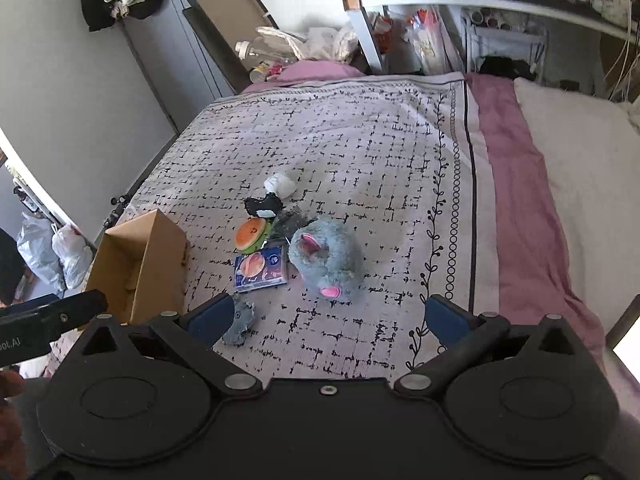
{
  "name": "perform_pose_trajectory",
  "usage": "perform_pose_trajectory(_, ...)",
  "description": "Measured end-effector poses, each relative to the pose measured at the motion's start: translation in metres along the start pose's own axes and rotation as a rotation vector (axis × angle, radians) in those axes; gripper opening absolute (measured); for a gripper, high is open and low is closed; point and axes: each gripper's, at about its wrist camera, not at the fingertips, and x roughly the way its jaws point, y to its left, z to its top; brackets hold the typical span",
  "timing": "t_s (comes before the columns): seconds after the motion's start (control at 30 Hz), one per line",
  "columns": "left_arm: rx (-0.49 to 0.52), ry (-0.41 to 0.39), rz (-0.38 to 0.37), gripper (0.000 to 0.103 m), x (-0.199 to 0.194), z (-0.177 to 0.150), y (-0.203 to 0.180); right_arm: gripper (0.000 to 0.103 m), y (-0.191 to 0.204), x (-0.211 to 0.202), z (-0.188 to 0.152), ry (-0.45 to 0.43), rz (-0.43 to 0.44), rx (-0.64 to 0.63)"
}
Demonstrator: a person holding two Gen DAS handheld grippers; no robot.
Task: Organize soft objects
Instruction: 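Reach the right gripper to the grey plush mouse and close on it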
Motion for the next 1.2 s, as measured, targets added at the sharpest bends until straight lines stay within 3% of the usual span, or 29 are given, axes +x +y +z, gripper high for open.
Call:
perform_pose_trajectory(0.27, 0.001, 0.043, -0.036, 0.094, 0.038, 0.011, -0.013, 0.098, -0.012, 0.031, 0.012, 0.042, 0.012, 0.052)
perform_pose_trajectory(0.47, -0.021, 0.082, -0.058, 0.083, 0.069, 0.016, -0.016, 0.096, -0.021, 0.056, 0.020, 0.055, 0.033, 0.105)
perform_pose_trajectory(0.57, -0.024, 0.105, -0.066, 0.077, 0.084, 0.018, -0.020, 0.084, -0.028, 0.071, 0.023, 0.071, 0.052, 0.143)
perform_pose_trajectory(0.7, -0.021, 0.123, -0.077, 0.075, 0.103, 0.021, -0.025, 0.079, -0.037, 0.088, 0.026, 0.088, 0.065, 0.196)
perform_pose_trajectory(0.9, -0.036, 0.147, -0.106, 0.064, 0.134, 0.026, -0.030, 0.076, -0.046, 0.105, 0.030, 0.078, 0.087, 0.235)
perform_pose_trajectory(1.2, -0.100, 0.201, -0.157, 0.048, 0.174, 0.032, -0.031, 0.057, -0.065, 0.141, 0.034, 0.139, 0.128, 0.312)
